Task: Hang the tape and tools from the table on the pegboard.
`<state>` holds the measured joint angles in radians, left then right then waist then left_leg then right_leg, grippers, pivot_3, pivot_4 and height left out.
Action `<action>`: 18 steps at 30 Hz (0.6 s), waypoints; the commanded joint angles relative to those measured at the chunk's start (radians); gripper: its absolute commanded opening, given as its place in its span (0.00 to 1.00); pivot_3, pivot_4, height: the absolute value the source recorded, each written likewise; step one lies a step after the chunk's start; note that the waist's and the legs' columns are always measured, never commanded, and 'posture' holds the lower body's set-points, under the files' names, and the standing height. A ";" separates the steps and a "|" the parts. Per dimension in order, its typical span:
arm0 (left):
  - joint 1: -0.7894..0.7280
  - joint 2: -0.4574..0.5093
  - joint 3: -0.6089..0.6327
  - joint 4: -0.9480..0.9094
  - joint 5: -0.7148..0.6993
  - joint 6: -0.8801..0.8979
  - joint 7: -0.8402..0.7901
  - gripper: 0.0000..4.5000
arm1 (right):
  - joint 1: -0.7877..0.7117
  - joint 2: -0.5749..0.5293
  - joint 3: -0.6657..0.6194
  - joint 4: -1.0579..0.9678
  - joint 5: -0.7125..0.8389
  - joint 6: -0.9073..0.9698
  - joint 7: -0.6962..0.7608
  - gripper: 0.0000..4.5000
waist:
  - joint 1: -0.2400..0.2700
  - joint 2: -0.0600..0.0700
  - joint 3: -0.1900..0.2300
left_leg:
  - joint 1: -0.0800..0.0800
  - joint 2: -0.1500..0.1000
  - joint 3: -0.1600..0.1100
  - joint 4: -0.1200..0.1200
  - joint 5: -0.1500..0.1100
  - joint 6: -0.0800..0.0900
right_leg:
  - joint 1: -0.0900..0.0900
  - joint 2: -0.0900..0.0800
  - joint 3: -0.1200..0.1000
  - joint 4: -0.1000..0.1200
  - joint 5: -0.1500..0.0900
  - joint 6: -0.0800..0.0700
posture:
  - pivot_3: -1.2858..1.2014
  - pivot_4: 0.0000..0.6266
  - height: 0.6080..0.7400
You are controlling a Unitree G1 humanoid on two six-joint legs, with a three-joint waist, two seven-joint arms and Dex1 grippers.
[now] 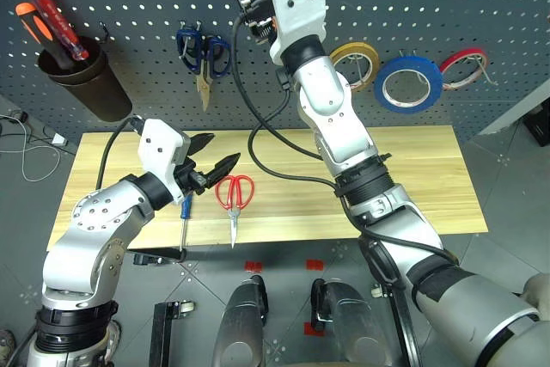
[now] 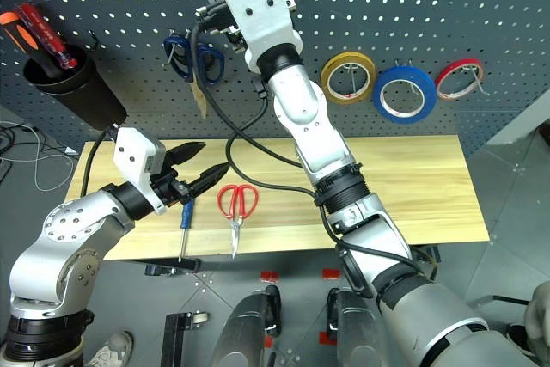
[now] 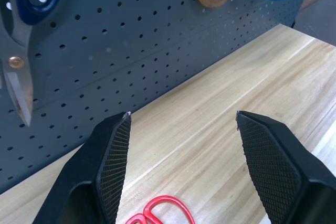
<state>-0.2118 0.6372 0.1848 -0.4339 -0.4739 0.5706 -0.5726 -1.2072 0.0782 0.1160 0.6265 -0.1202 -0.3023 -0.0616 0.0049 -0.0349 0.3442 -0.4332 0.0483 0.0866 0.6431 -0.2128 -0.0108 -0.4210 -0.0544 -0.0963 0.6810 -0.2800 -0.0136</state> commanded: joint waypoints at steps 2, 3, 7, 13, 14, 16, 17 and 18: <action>-0.012 -0.022 -0.016 -0.006 0.023 -0.031 0.014 0.75 | -0.045 -0.053 0.022 0.155 -0.109 -0.207 -0.099 0.63 | 0.008 0.000 0.000 | 0.000 0.000 0.000 0.000 0.000 0.000 | 0.000 0.000 0.000 0.000 0.000 0.000 | 0.58 0.57 1.00; -0.011 -0.026 -0.017 -0.003 0.026 -0.035 0.016 0.75 | -0.049 -0.064 0.027 0.190 -0.129 -0.235 -0.119 0.63 | 0.011 0.000 0.000 | 0.000 0.000 0.000 0.000 0.000 0.000 | 0.000 0.000 0.000 0.000 0.000 0.000 | 0.58 0.57 1.00; 0.008 -0.029 -0.014 -0.015 0.024 -0.034 0.012 0.75 | -0.092 -0.089 0.012 0.268 -0.147 -0.272 -0.163 0.63 | 0.012 0.001 0.004 | 0.000 0.000 0.001 0.000 0.000 0.000 | 0.000 0.000 0.000 0.000 0.000 0.000 | 0.58 0.59 1.00; 0.007 -0.040 -0.019 0.006 0.051 -0.050 0.025 0.75 | -0.054 -0.078 0.018 0.302 -0.151 -0.257 -0.172 0.63 | 0.019 0.001 0.005 | 0.000 0.000 0.000 -0.001 0.000 0.000 | 0.000 0.000 0.000 0.000 -0.001 -0.002 | 0.57 0.60 1.00; 0.009 -0.047 -0.020 0.012 0.057 -0.048 0.035 0.75 | -0.033 -0.069 0.013 0.294 -0.136 -0.239 -0.159 0.63 | 0.019 0.001 0.005 | 0.000 0.000 0.000 -0.001 0.000 0.000 | 0.000 0.000 0.000 0.000 -0.001 -0.002 | 0.57 0.60 1.00; 0.022 -0.057 -0.034 0.035 0.079 -0.017 0.067 0.75 | 0.015 -0.046 -0.016 0.265 -0.080 -0.192 -0.124 0.71 | 0.019 0.001 0.005 | 0.000 0.000 0.000 -0.001 0.000 0.000 | 0.000 0.000 0.000 0.000 -0.001 -0.002 | 0.57 0.60 1.00; 0.026 -0.063 -0.041 0.045 0.087 -0.017 0.072 0.75 | 0.030 -0.040 -0.023 0.253 -0.065 -0.172 -0.111 0.79 | 0.019 0.001 0.006 | 0.000 0.000 0.000 -0.001 0.000 0.000 | 0.000 0.000 0.000 0.000 -0.001 -0.002 | 0.56 0.59 1.00; 0.030 -0.068 -0.046 0.050 0.092 -0.012 0.079 0.75 | 0.043 -0.037 -0.029 0.237 -0.058 -0.153 -0.108 0.84 | 0.019 0.001 0.006 | 0.000 0.000 0.000 -0.001 0.000 0.000 | 0.000 0.000 0.000 0.000 -0.001 -0.002 | 0.56 0.59 1.00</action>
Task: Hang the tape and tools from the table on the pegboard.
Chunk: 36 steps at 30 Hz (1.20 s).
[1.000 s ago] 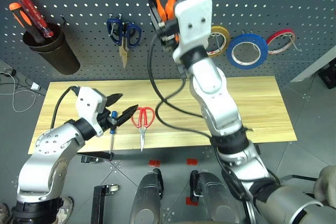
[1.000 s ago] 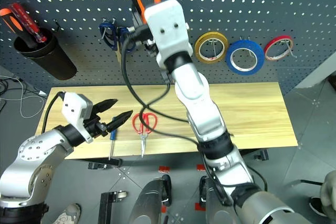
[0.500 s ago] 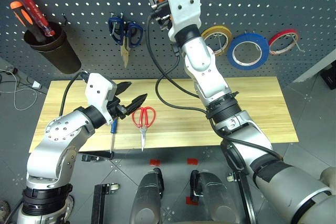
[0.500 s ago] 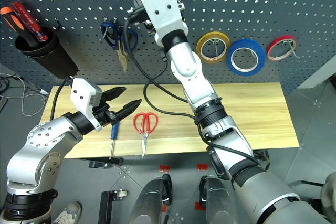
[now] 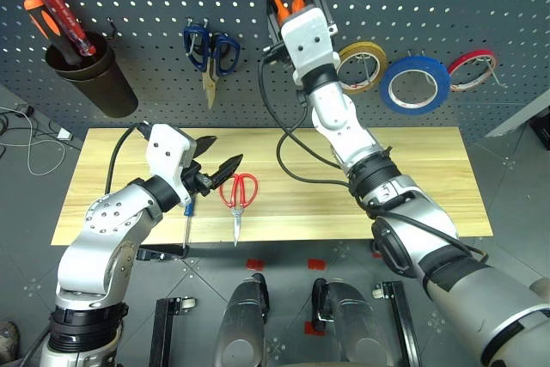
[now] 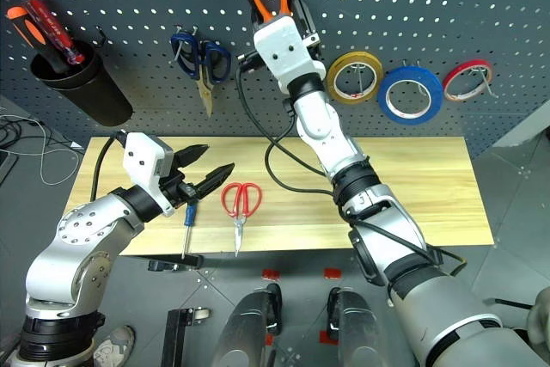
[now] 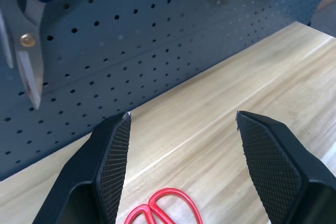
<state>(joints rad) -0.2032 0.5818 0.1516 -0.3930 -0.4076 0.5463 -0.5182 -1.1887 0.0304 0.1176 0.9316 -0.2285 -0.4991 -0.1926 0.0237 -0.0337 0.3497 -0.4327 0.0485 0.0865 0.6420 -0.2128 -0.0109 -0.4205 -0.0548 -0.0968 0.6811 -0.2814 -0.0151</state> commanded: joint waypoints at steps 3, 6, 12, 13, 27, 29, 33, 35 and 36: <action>0.020 -0.027 -0.034 0.031 0.044 0.015 0.037 0.78 | 0.053 0.007 -0.037 -0.113 0.048 0.091 0.026 1.00 | -0.001 0.001 0.001 | 0.000 0.000 0.000 0.000 0.000 0.000 | 0.000 0.000 0.000 0.000 0.000 0.000 | 0.55 0.58 1.00; 0.029 -0.029 -0.063 0.038 0.071 0.054 0.061 0.94 | 0.117 0.007 -0.044 -0.230 0.066 0.202 0.054 1.00 | -0.001 0.001 0.001 | 0.000 0.000 0.000 0.000 0.000 0.000 | 0.000 0.000 0.000 0.001 0.000 0.000 | 0.55 0.58 1.00; 0.077 -0.074 -0.103 0.000 0.083 0.204 0.144 0.99 | 0.398 0.012 0.007 -0.716 0.189 0.570 0.264 1.00 | 0.000 0.000 0.000 | -0.001 0.000 -0.001 -0.001 0.000 0.000 | 0.000 0.000 0.000 -0.001 0.000 0.001 | 0.54 0.57 1.00; 0.086 -0.081 -0.114 -0.008 0.091 0.239 0.164 0.99 | 0.461 0.003 0.027 -0.819 0.233 0.653 0.323 1.00 | 0.000 0.000 0.000 | -0.001 -0.001 -0.001 -0.001 0.000 0.000 | 0.000 -0.001 0.000 -0.001 0.000 0.001 | 0.54 0.57 1.00; 0.051 -0.281 -0.202 0.150 0.203 0.481 0.397 0.99 | 0.846 -0.210 0.140 -1.442 0.561 1.239 0.645 1.00 | -0.007 0.001 0.001 | 0.000 0.000 -0.003 -0.001 -0.002 0.003 | 0.000 0.000 -0.001 0.001 -0.003 0.006 | 0.51 0.57 1.00; 0.023 -0.312 -0.190 0.197 0.216 0.492 0.426 0.99 | 0.841 -0.235 0.139 -1.446 0.583 1.257 0.675 1.00 | -0.006 0.001 0.001 | 0.000 0.000 -0.003 -0.001 -0.002 0.003 | 0.000 0.000 -0.001 0.001 -0.003 0.007 | 0.51 0.56 1.00; -0.030 -0.369 -0.168 0.286 0.229 0.520 0.466 0.99 | 0.828 -0.294 0.131 -1.442 0.620 1.280 0.739 1.00 | -0.006 0.000 0.000 | 0.000 -0.001 -0.003 0.000 -0.002 0.003 | 0.001 0.000 -0.001 0.000 -0.003 0.007 | 0.50 0.56 1.00; -0.043 -0.390 -0.176 0.308 0.234 0.541 0.472 0.90 | 0.833 -0.326 0.113 -1.448 0.667 1.311 0.783 1.00 | -0.006 0.000 0.000 | 0.000 -0.001 -0.003 0.000 -0.002 0.002 | 0.001 0.000 -0.001 0.000 -0.003 0.007 | 0.50 0.56 1.00; -0.046 -0.398 -0.181 0.312 0.236 0.553 0.471 0.85 | 0.837 -0.342 0.103 -1.451 0.698 1.331 0.807 1.00 | -0.006 0.000 0.000 | 0.000 -0.001 -0.003 0.000 -0.002 0.002 | 0.001 0.000 -0.001 0.000 -0.003 0.007 | 0.50 0.56 1.00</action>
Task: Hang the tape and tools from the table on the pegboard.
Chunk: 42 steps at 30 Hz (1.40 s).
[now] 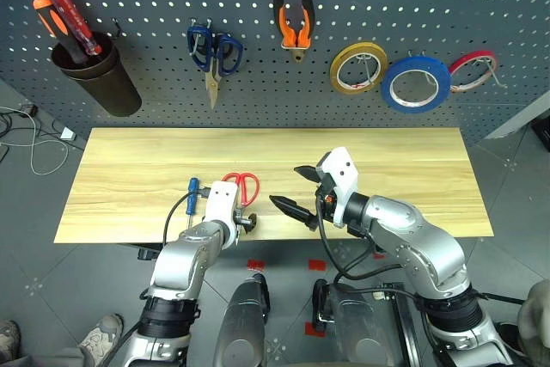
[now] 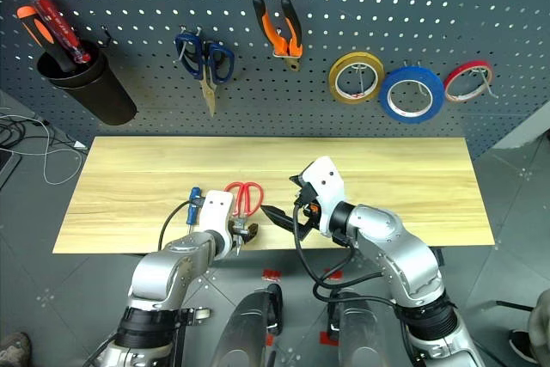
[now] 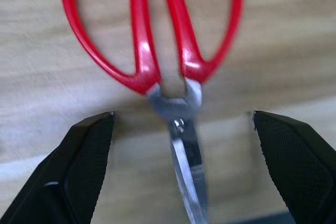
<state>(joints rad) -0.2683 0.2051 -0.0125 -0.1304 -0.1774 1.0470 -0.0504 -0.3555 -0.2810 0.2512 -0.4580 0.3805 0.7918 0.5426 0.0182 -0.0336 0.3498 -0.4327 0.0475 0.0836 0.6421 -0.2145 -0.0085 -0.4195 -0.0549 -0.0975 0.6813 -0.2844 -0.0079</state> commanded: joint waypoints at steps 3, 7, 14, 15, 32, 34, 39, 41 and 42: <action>0.008 -0.051 -0.016 0.057 0.008 0.093 0.011 0.64 | 0.019 -0.105 -0.055 -0.062 0.146 0.067 0.143 1.00 | 0.000 0.001 -0.001 | 0.000 0.000 0.000 0.000 0.000 0.000 | 0.000 0.000 0.000 0.000 0.000 0.000 | 0.50 0.56 1.00; -0.010 -0.074 0.019 0.077 0.014 0.134 0.022 0.37 | 0.005 -0.182 -0.053 -0.023 0.118 0.026 0.184 1.00 | 0.000 0.001 -0.001 | 0.000 -0.001 0.000 0.001 -0.001 0.002 | 0.001 -0.001 0.000 0.000 0.000 0.001 | 0.50 0.55 1.00; -0.043 -0.070 0.052 0.107 0.026 0.111 0.009 0.07 | -0.006 -0.205 -0.066 0.001 0.120 0.001 0.189 1.00 | 0.000 0.003 -0.003 | 0.001 -0.001 0.000 0.001 -0.001 0.002 | 0.001 0.000 0.000 0.000 0.001 0.002 | 0.50 0.53 1.00; -0.042 -0.065 0.050 0.096 0.026 0.098 0.001 0.07 | -0.005 -0.211 -0.065 -0.003 0.117 -0.003 0.190 1.00 | 0.001 0.003 -0.003 | 0.000 -0.001 0.000 0.001 -0.001 0.002 | 0.001 0.000 0.000 0.000 0.001 0.002 | 0.50 0.53 1.00; 0.416 0.165 0.035 -0.417 0.181 -0.623 -0.100 0.07 | 0.006 -0.318 -0.021 -0.124 -0.272 -0.267 0.032 1.00 | -0.018 0.002 -0.002 | -0.001 0.000 0.002 -0.002 0.000 -0.001 | -0.001 -0.001 0.001 -0.004 0.000 0.003 | 0.49 0.51 1.00; 0.452 0.180 0.071 -0.474 0.224 -0.714 -0.076 0.07 | 0.008 -0.273 -0.066 -0.123 -0.268 -0.269 -0.017 1.00 | -0.018 0.001 -0.002 | -0.001 0.000 0.002 -0.002 0.000 -0.001 | -0.001 -0.001 0.001 -0.004 0.000 0.003 | 0.50 0.50 1.00; 0.407 0.184 0.123 -0.516 0.236 -0.759 -0.078 0.07 | -0.029 -0.177 -0.148 -0.099 -0.239 -0.273 -0.074 1.00 | -0.015 0.001 -0.003 | -0.001 0.000 0.001 -0.002 -0.002 0.002 | -0.001 -0.001 0.001 -0.003 0.000 0.003 | 0.51 0.49 1.00; 0.381 0.190 0.126 -0.522 0.239 -0.770 -0.088 0.07 | -0.041 -0.153 -0.164 -0.095 -0.229 -0.277 -0.082 1.00 | -0.014 0.001 -0.003 | -0.001 0.000 0.001 -0.001 -0.002 0.003 | -0.001 -0.001 0.001 -0.003 0.000 0.004 | 0.51 0.49 1.00; 0.354 0.196 0.132 -0.518 0.242 -0.775 -0.091 0.07 | -0.049 -0.140 -0.168 -0.093 -0.223 -0.278 -0.085 1.00 | -0.014 0.001 -0.003 | -0.001 0.000 0.001 -0.001 -0.002 0.003 | -0.001 -0.001 0.001 -0.003 0.000 0.004 | 0.51 0.49 1.00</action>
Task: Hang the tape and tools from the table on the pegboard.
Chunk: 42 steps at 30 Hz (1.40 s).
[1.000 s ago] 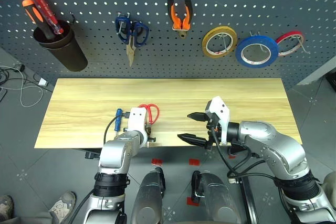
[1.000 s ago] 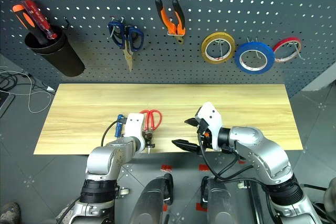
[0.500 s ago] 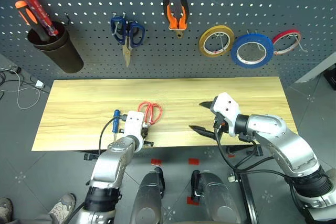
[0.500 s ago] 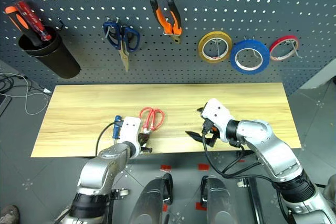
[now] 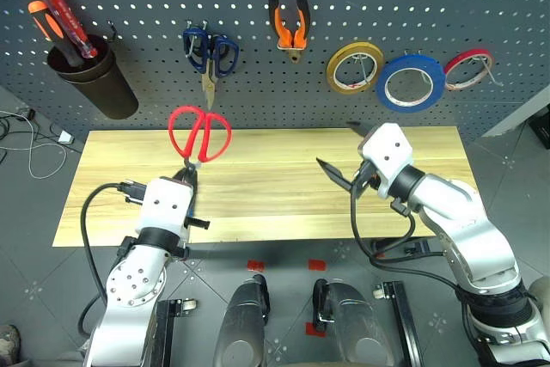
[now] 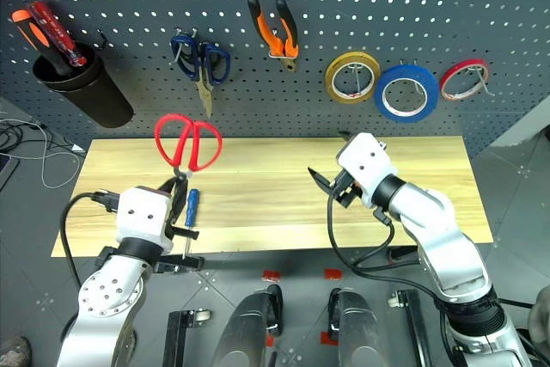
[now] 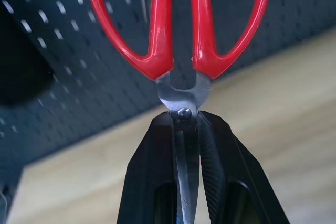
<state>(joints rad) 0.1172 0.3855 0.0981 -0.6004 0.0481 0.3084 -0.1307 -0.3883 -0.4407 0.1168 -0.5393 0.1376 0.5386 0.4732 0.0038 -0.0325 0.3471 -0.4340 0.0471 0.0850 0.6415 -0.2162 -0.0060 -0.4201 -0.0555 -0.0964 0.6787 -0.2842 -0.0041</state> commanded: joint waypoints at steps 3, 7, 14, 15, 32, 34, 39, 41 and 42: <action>-0.152 0.025 0.031 0.012 0.019 -0.033 -0.011 0.07 | -0.034 0.046 -0.024 -0.006 0.022 -0.027 -0.014 1.00 | 0.003 0.000 0.000 | 0.000 0.000 0.000 0.000 0.001 -0.001 | 0.000 0.000 -0.001 0.001 0.000 0.000 | 0.51 0.49 1.00; -0.279 0.021 0.012 0.097 0.028 -0.040 -0.020 0.07 | -0.059 0.076 -0.014 0.002 0.022 -0.026 -0.018 1.00 | 0.002 0.000 0.000 | 0.000 0.000 0.000 0.000 0.002 -0.003 | 0.000 0.000 -0.001 0.001 0.001 -0.001 | 0.51 0.50 1.00; -0.385 0.013 -0.010 0.219 0.039 -0.049 -0.022 0.07 | -0.090 0.112 0.008 -0.022 0.074 0.003 0.013 1.00 | -0.007 0.000 0.000 | 0.000 0.000 0.000 0.000 0.002 -0.003 | 0.000 0.001 -0.002 0.001 0.003 -0.005 | 0.50 0.50 1.00; -0.401 0.006 -0.019 0.239 0.042 -0.049 -0.019 0.07 | -0.095 0.120 0.011 -0.027 0.087 0.006 0.017 1.00 | -0.007 0.000 0.000 | 0.000 0.000 0.000 0.000 0.002 -0.003 | 0.000 0.001 -0.001 0.001 0.003 -0.005 | 0.50 0.50 1.00; -0.366 -0.056 -0.099 0.395 0.027 0.221 -0.085 0.84 | -0.073 0.154 0.092 -0.065 0.125 0.068 -0.011 1.00 | -0.016 0.000 0.000 | 0.001 0.000 0.000 0.002 0.002 -0.003 | 0.000 0.000 -0.001 0.002 0.003 -0.005 | 0.49 0.53 1.00; -0.328 -0.054 -0.052 0.380 -0.003 0.292 -0.095 0.99 | -0.059 0.146 0.125 -0.085 0.122 0.106 -0.011 1.00 | -0.017 0.000 0.000 | 0.001 0.001 0.000 0.002 0.002 -0.003 | 0.000 0.000 -0.001 0.002 0.003 -0.005 | 0.49 0.54 1.00; -0.283 0.020 0.089 0.381 -0.089 0.452 -0.152 1.00 | -0.037 0.134 0.223 -0.142 0.135 0.242 -0.021 1.00 | -0.023 -0.001 0.001 | 0.001 0.001 0.000 0.003 0.002 -0.003 | 0.000 0.001 -0.001 0.003 0.003 -0.005 | 0.50 0.58 1.00; -0.300 0.053 0.124 0.420 -0.123 0.522 -0.177 1.00 | -0.040 0.150 0.233 -0.157 0.155 0.301 -0.034 1.00 | -0.023 0.000 0.001 | 0.001 0.001 -0.001 0.002 0.002 -0.003 | 0.000 0.001 -0.001 0.003 0.002 -0.005 | 0.50 0.59 1.00; -0.318 0.066 0.141 0.455 -0.153 0.577 -0.199 1.00 | -0.044 0.157 0.239 -0.160 0.162 0.324 -0.036 1.00 | -0.022 0.000 0.001 | 0.001 0.001 -0.001 0.002 0.002 -0.003 | 0.000 0.000 -0.001 0.003 0.002 -0.005 | 0.50 0.59 1.00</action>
<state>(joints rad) -0.1859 0.4355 0.2070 -0.1752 -0.0607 0.8104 -0.2970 -0.4225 -0.2954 0.3463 -0.6377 0.2711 0.8253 0.4481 -0.0179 -0.0330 0.3480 -0.4333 0.0479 0.0842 0.6440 -0.2140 -0.0093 -0.4198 -0.0553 -0.0973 0.6815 -0.2817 -0.0092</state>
